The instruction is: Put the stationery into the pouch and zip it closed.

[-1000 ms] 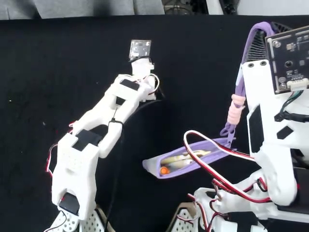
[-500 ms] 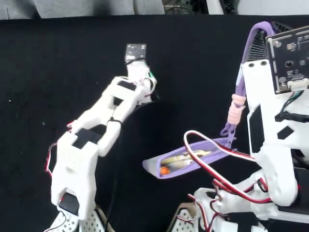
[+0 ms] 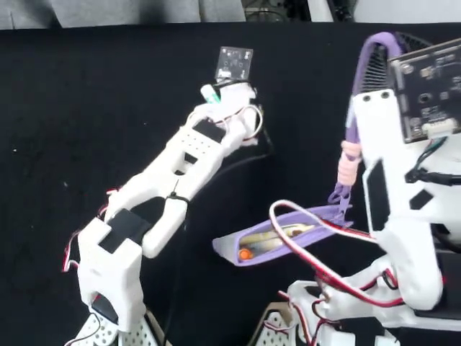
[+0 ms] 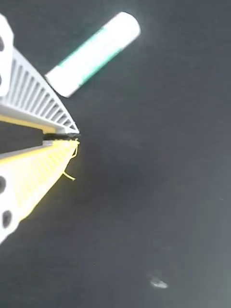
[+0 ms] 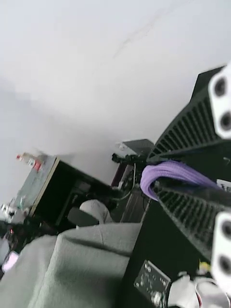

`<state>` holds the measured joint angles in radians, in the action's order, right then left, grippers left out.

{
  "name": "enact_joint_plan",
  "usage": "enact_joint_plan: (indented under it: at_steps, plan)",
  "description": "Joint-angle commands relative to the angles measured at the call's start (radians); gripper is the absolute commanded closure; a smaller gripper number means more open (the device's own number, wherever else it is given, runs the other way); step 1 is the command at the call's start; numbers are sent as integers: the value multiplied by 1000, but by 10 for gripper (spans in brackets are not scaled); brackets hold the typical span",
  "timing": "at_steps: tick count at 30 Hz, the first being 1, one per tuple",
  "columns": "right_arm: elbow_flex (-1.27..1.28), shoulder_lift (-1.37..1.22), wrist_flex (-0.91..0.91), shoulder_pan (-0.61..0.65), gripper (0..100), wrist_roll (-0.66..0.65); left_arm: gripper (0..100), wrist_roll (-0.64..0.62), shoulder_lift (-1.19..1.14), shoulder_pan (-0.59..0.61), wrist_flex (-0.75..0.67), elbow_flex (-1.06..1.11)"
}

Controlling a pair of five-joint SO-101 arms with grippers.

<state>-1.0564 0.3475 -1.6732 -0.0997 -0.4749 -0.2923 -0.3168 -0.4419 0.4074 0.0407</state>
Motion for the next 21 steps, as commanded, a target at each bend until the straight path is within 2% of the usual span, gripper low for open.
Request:
enact_joint_plan:
  at_steps: [1, 3, 7, 9, 14, 21]
  plan:
    - [-27, 1, -23, 92, 986, -14, 970, 5, -71, -7, -219, 8]
    - [-27, 2, -23, 101, 986, -14, 970, 5, -150, 13, -261, -13]
    - [-27, 2, -23, 101, 986, -14, 971, 3, -316, 73, -249, -116]
    - [-27, 2, -23, 101, 986, -14, 971, 3, -376, 84, -176, -179]
    - [-27, 2, -25, 101, 986, -14, 971, 3, -385, 88, 118, -306]
    - [-27, 2, -25, 101, 986, -15, 971, 2, -382, 119, 315, -334]
